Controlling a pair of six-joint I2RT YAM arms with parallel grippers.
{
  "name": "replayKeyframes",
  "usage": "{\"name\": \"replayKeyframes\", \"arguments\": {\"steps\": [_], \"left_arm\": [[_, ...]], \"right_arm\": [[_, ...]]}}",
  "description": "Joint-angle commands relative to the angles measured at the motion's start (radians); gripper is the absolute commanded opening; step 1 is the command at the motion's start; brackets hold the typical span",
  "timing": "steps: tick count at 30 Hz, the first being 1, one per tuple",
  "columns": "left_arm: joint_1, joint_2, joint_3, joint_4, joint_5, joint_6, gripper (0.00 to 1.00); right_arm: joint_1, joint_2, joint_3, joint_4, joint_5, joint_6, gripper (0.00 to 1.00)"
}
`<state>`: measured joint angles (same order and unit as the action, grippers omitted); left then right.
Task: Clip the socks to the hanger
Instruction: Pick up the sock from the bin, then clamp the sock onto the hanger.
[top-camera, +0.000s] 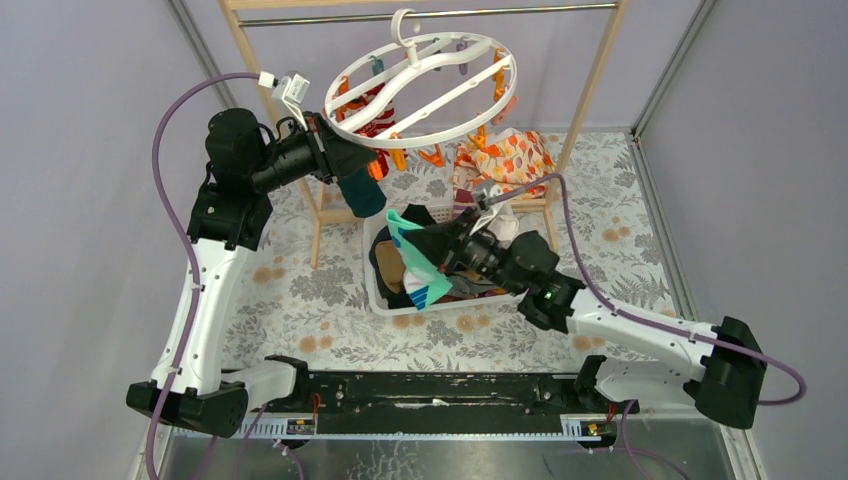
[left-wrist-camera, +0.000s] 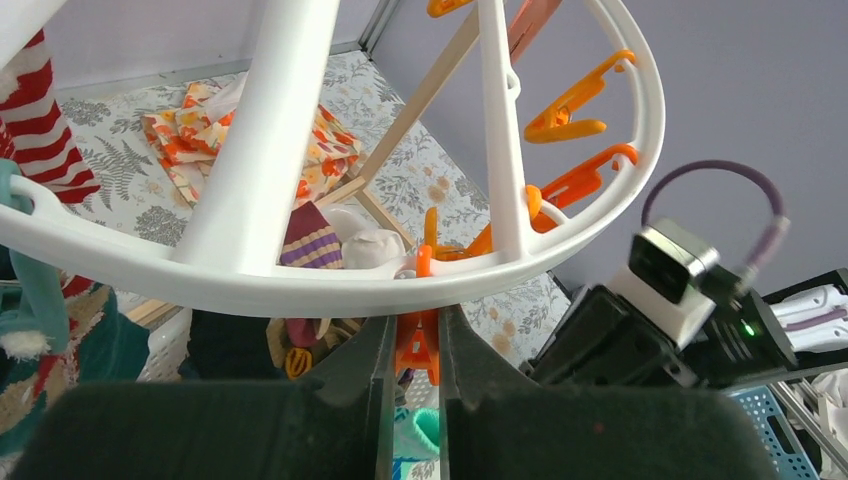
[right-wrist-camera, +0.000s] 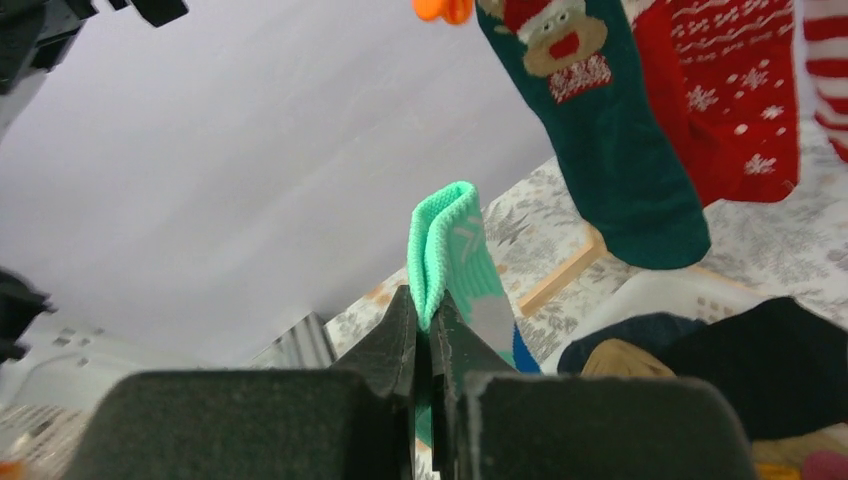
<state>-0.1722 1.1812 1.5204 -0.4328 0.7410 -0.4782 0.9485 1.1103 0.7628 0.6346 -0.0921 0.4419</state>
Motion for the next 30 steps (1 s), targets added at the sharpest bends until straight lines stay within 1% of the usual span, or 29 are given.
{"name": "replayKeyframes", "arguments": {"steps": [1, 3, 6, 9, 13, 17, 30], "left_arm": [[-0.003, -0.032, -0.021, 0.025, -0.038, -0.009, 0.00], [-0.002, -0.035, -0.025, 0.025, -0.050, -0.007, 0.00], [-0.003, -0.039, -0.029, 0.025, -0.048, -0.001, 0.00], [-0.003, -0.047, -0.033, 0.025, -0.069, 0.003, 0.00], [-0.003, -0.057, -0.055, 0.044, -0.097, -0.004, 0.00], [-0.003, -0.054, -0.062, 0.046, -0.112, -0.008, 0.00], [-0.013, -0.055, -0.075, 0.052, -0.145, -0.008, 0.00]], "right_arm": [[0.150, 0.077, 0.127, 0.055, 0.451, -0.192, 0.00], [0.188, 0.128, 0.175, 0.062, 0.504, -0.236, 0.00], [0.198, 0.183, 0.237, 0.046, 0.522, -0.254, 0.00], [0.198, 0.202, 0.268, 0.044, 0.583, -0.254, 0.00], [0.199, 0.222, 0.292, 0.062, 0.623, -0.274, 0.00], [0.199, 0.255, 0.324, 0.072, 0.599, -0.312, 0.00], [0.199, 0.291, 0.370, 0.076, 0.562, -0.330, 0.00]]}}
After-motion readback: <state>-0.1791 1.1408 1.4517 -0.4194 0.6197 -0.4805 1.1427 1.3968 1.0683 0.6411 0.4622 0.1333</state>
